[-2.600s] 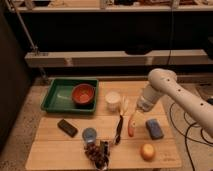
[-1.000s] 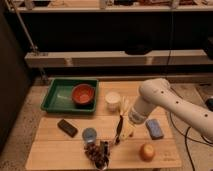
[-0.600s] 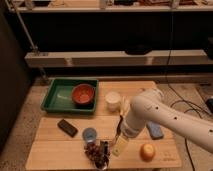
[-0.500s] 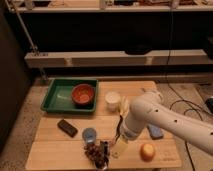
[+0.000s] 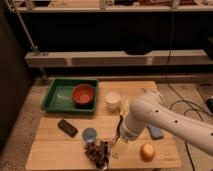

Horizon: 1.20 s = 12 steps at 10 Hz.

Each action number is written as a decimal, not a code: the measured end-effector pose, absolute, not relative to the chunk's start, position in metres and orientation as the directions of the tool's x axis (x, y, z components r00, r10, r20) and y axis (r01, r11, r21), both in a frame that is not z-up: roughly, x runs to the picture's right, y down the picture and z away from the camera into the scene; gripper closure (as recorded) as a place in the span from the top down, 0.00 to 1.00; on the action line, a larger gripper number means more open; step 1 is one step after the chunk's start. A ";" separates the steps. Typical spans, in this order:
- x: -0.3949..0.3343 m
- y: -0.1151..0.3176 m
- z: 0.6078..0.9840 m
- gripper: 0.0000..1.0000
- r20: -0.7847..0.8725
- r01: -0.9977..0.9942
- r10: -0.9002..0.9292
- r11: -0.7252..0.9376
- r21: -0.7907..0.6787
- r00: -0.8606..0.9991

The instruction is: Place grapes in plastic cup

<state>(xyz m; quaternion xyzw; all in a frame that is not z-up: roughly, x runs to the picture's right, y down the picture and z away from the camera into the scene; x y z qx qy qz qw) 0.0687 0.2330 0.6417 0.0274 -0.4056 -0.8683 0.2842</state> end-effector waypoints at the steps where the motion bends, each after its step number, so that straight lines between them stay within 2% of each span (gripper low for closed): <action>1: 0.062 0.237 0.639 0.80 0.191 0.471 -0.500 -0.525 0.709 -0.845; 6: 0.003 0.278 0.617 0.80 0.218 0.455 -0.426 -0.605 0.654 -0.878; 12: -0.012 0.288 0.631 0.80 0.265 0.476 -0.410 -0.598 0.645 -0.873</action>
